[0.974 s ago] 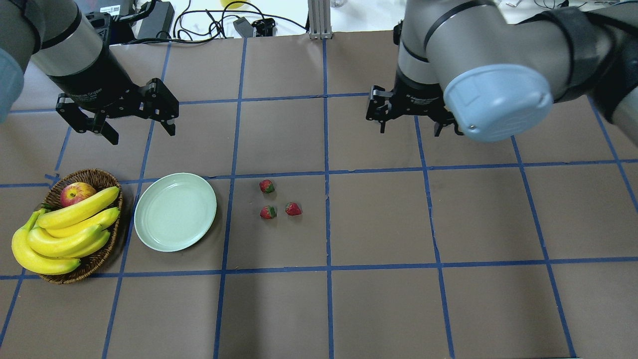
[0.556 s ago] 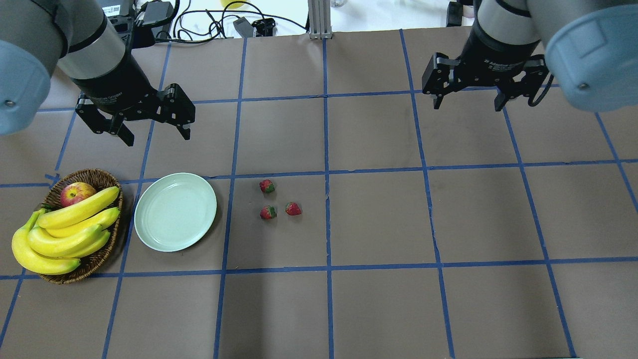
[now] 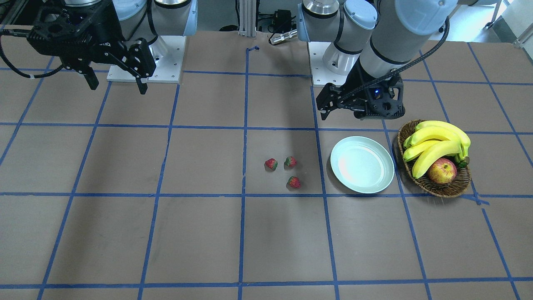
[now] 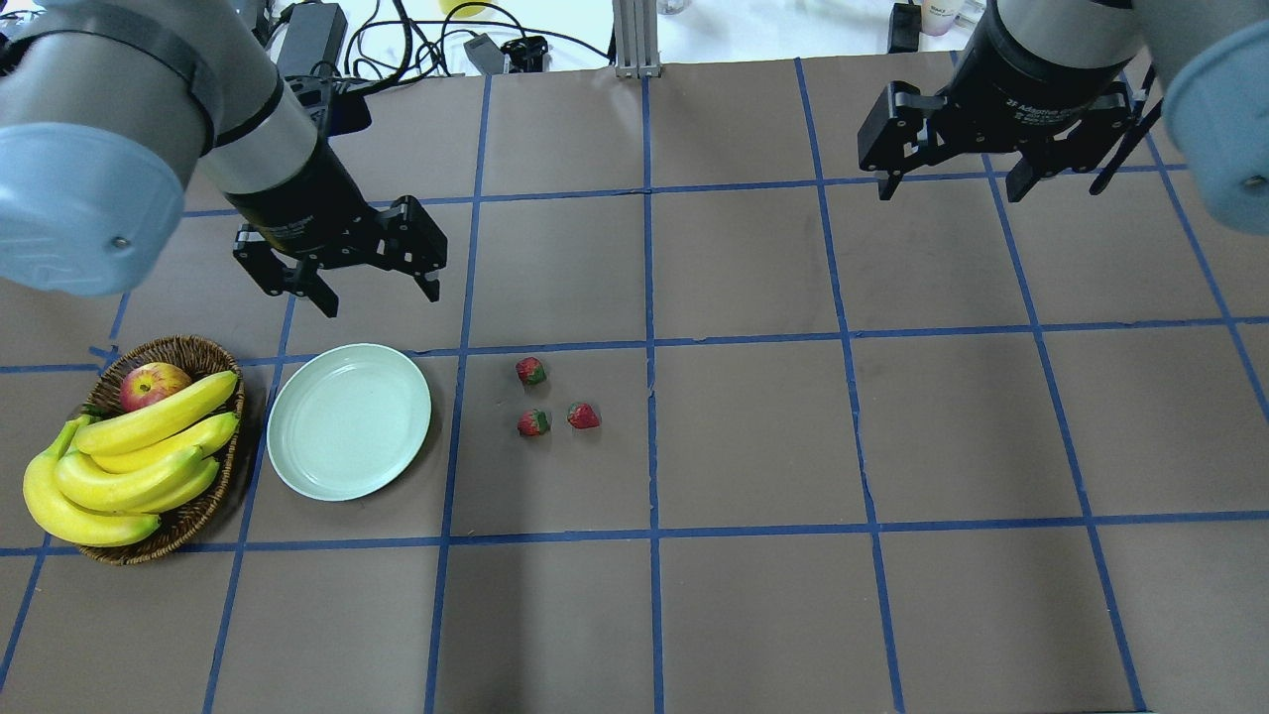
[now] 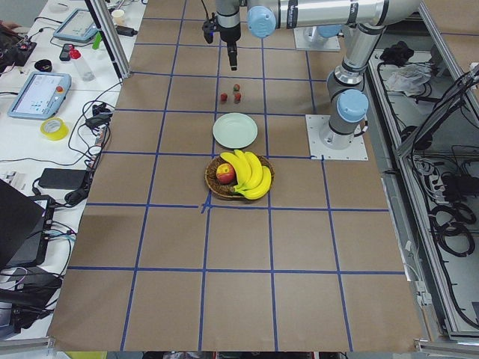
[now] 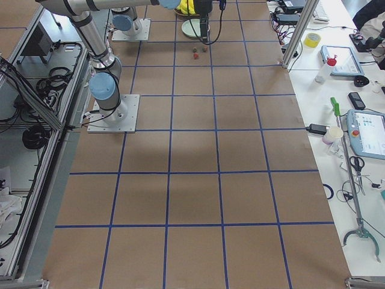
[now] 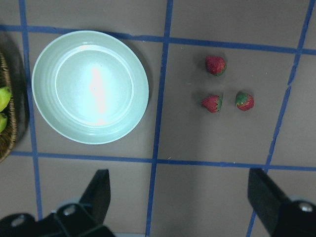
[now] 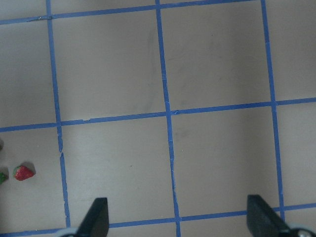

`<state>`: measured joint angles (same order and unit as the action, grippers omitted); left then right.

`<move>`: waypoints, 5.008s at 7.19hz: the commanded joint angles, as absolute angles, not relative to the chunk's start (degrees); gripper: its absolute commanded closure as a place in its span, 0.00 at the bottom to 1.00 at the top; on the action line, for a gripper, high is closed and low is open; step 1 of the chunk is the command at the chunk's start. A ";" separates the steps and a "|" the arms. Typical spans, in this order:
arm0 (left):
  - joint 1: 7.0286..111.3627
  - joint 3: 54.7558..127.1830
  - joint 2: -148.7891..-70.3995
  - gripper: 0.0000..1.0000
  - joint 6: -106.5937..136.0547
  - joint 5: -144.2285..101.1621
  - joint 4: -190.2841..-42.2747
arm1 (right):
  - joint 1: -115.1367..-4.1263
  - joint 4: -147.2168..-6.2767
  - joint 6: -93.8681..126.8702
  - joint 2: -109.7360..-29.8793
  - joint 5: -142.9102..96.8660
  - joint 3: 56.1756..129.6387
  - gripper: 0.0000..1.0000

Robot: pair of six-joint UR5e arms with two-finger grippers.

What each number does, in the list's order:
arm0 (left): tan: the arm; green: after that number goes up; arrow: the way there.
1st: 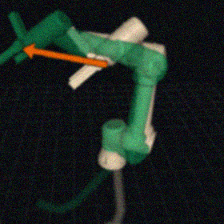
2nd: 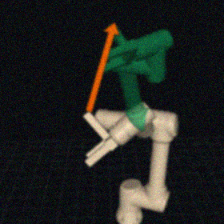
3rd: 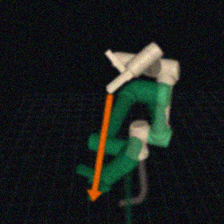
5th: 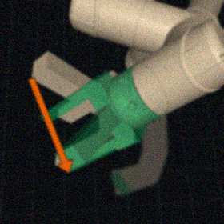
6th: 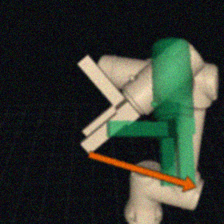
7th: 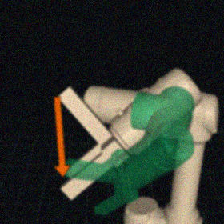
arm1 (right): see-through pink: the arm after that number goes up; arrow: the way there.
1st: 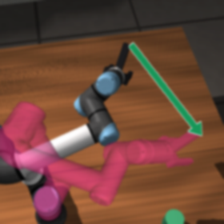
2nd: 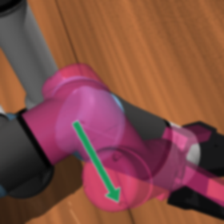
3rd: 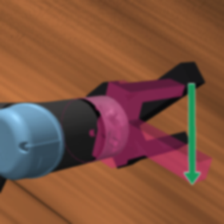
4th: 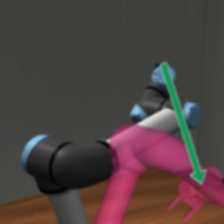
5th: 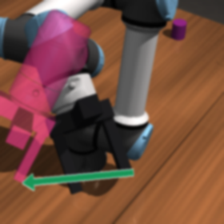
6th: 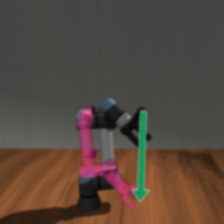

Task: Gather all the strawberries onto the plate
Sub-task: 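Raise the right gripper away while the left gripper moves toward the strawberries, then lower the left gripper and grasp the strawberry nearest the plate, then lift the strawberry over the plate and open the left gripper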

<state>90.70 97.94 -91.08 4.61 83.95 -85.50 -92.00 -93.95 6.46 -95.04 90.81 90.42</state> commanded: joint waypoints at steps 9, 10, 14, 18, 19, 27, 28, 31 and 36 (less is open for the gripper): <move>95.36 115.14 -105.72 0.00 2.91 81.65 -60.56 | -92.11 -93.96 6.68 -95.10 89.83 91.05 0.00; 95.36 115.57 -106.52 0.00 2.03 81.82 -60.47 | -92.20 -93.96 6.59 -95.10 89.82 91.14 0.00; 95.45 115.84 -109.16 0.02 2.20 80.95 -57.85 | -92.20 -93.87 6.50 -95.19 89.74 90.97 0.00; 95.45 115.75 -110.13 0.42 2.11 78.93 -57.22 | -92.20 -93.69 6.15 -95.19 89.74 90.97 0.00; 95.45 115.66 -110.13 0.68 2.20 78.84 -57.22 | -92.20 -93.69 6.07 -95.19 89.74 90.97 0.00; 94.49 102.17 -105.48 1.00 1.94 84.77 -71.66 | -92.20 -93.78 5.98 -95.19 89.65 90.97 0.00; 91.26 100.39 -105.12 1.00 1.32 90.56 -74.59 | -92.20 -93.78 5.98 -95.19 89.65 90.97 0.00; 78.43 103.27 -104.94 1.00 -10.36 92.11 -75.94 | -92.20 -93.69 5.89 -95.19 89.74 90.97 0.00; 72.51 105.91 -109.15 1.00 -13.10 92.11 -75.32 | -92.20 -93.69 5.89 -95.19 89.65 90.97 0.00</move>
